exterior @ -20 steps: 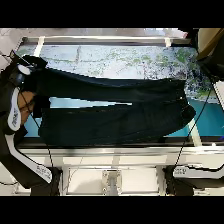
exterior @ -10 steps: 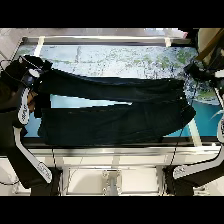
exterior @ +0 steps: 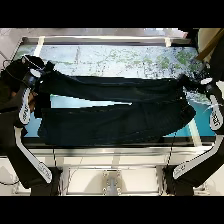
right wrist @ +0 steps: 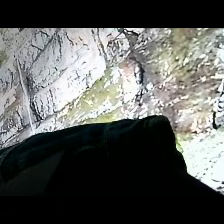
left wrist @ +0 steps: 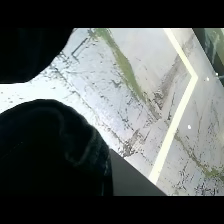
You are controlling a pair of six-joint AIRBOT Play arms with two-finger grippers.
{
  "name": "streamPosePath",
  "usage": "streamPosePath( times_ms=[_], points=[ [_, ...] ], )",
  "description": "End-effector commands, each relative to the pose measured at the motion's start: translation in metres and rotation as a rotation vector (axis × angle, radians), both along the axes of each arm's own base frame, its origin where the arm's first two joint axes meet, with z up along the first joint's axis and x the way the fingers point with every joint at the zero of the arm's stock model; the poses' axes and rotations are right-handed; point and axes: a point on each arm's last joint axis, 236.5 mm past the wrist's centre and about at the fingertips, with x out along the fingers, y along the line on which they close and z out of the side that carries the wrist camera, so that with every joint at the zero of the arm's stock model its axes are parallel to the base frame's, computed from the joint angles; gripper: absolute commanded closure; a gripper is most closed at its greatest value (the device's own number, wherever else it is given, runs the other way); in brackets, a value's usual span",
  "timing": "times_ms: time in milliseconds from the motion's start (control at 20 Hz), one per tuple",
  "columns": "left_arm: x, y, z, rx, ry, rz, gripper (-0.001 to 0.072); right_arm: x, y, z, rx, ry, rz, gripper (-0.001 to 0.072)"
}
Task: Fold the clothes and pants, and hang the long-sleeved shirts on hangers.
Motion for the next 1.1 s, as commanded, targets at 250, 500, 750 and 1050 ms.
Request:
streamPosePath(
  times_ms=[250, 500, 750, 1050],
  points=[
    [0.001, 0.0, 0.027, 0.05, -0.039, -0.025, 0.0691, 0.019, -0.022, 0.02, -0.007, -0.076, -0.064, 0.0655],
    [0.008, 0.014, 0.043, 0.109, -0.108, 0.013, 0.0691, 0.021, -0.042, 0.026, 0.069, -0.117, -0.206, 0.0656],
    [0.01, 0.004, 0.02, 0.117, -0.078, -0.006, 0.069, 0.023, -0.034, -0.005, 0.178, -0.077, -0.286, 0.0656],
    [-0.005, 0.013, 0.068, 0.107, -0.082, -0.027, 0.002, 0.024, -0.024, 0.021, 0.213, -0.067, -0.241, 0.0225]
  ],
)
